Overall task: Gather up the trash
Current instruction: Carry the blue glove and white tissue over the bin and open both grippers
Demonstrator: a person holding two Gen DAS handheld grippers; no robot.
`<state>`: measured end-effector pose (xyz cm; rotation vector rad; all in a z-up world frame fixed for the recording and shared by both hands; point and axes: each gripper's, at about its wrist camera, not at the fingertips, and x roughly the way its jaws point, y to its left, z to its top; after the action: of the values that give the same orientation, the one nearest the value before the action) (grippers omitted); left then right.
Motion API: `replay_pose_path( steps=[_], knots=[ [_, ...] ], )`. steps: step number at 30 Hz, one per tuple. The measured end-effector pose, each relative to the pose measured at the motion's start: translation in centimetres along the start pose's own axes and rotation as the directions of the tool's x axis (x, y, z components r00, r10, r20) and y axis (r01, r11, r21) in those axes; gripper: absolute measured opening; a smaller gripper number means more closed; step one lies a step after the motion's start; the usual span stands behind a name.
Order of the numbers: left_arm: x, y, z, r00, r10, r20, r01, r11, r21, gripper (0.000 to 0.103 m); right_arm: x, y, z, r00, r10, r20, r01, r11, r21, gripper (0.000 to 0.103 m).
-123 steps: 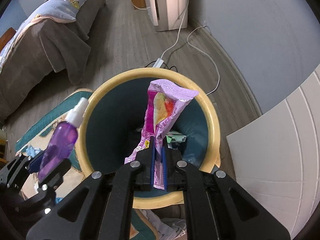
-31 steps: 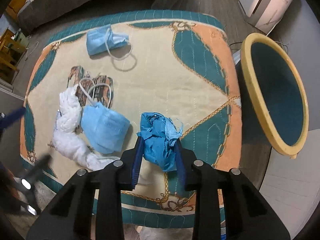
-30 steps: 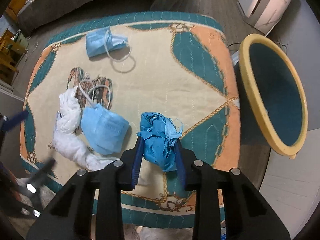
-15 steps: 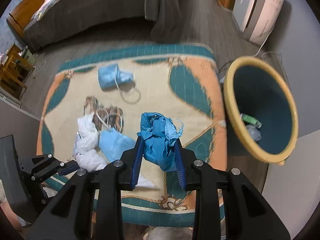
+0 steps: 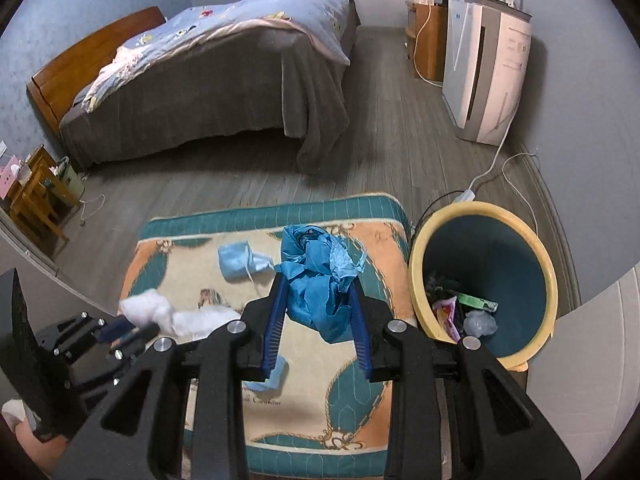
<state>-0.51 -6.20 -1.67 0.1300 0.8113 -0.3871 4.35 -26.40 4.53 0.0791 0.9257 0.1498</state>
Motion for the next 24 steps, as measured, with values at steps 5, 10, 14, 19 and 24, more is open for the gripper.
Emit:
replay_pose_path(
  steps=[5,10,14,19,24],
  knots=[
    [0.8,1.8,0.6,0.998,0.054,-0.013,-0.055,0.994,-0.095,0.021,0.5,0.0,0.4,1.000,0.008,0.001,-0.008,1.000,-0.018,0.030],
    [1.9,2.1,1.2,0.998,0.054,-0.024,-0.057,0.990,-0.128,0.021,0.9,-0.7,0.8,1.000,0.012,-0.001,-0.012,1.000,-0.020,0.030],
    [2.7,1.7,1.4,0.998,0.051,-0.038,-0.055,0.991,-0.122,0.021,1.0,-1.3,1.1,1.000,0.012,0.006,-0.012,1.000,-0.024,0.030],
    [4.0,0.4,1.8,0.997,0.050,-0.055,-0.055,0.993,-0.101,0.021,1.2,-2.6,1.2,1.000,0.012,0.009,-0.012,1.000,-0.016,0.030],
    [4.9,-1.0,2.2,0.997,0.047,-0.066,-0.052,0.995,-0.084,0.021,1.3,-4.3,1.2,1.000,0.000,0.004,0.000,1.000,-0.009,0.030]
  ],
)
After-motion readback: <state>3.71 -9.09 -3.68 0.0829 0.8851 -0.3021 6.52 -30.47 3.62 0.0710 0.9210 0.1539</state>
